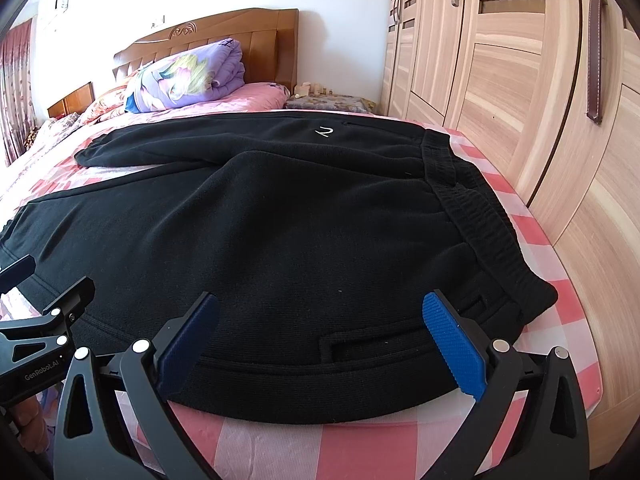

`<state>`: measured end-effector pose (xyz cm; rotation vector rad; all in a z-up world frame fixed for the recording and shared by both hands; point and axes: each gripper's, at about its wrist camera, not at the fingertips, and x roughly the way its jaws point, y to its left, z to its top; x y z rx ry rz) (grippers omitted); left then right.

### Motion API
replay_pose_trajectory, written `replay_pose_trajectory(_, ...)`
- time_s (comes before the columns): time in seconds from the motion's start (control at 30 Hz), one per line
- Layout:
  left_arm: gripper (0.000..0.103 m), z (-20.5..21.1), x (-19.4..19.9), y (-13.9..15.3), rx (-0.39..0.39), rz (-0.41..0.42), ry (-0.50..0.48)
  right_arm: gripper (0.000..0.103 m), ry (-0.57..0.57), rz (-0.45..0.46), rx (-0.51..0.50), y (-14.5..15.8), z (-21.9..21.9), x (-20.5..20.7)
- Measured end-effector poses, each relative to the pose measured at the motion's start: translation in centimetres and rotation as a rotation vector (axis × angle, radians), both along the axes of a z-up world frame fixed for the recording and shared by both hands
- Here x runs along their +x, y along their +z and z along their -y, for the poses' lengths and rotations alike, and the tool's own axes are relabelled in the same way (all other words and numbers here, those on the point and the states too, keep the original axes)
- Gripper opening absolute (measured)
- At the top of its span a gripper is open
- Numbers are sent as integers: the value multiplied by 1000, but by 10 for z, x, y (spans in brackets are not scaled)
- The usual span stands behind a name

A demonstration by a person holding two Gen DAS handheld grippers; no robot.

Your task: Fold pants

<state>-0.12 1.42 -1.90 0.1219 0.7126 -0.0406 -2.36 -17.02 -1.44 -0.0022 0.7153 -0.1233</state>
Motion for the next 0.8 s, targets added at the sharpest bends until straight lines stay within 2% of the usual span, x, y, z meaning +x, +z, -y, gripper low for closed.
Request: replay_pose_trajectory(0.8, 102, 3, 1, -1, -7, -27, 8, 99, -4, -19, 15, -5, 2, 0)
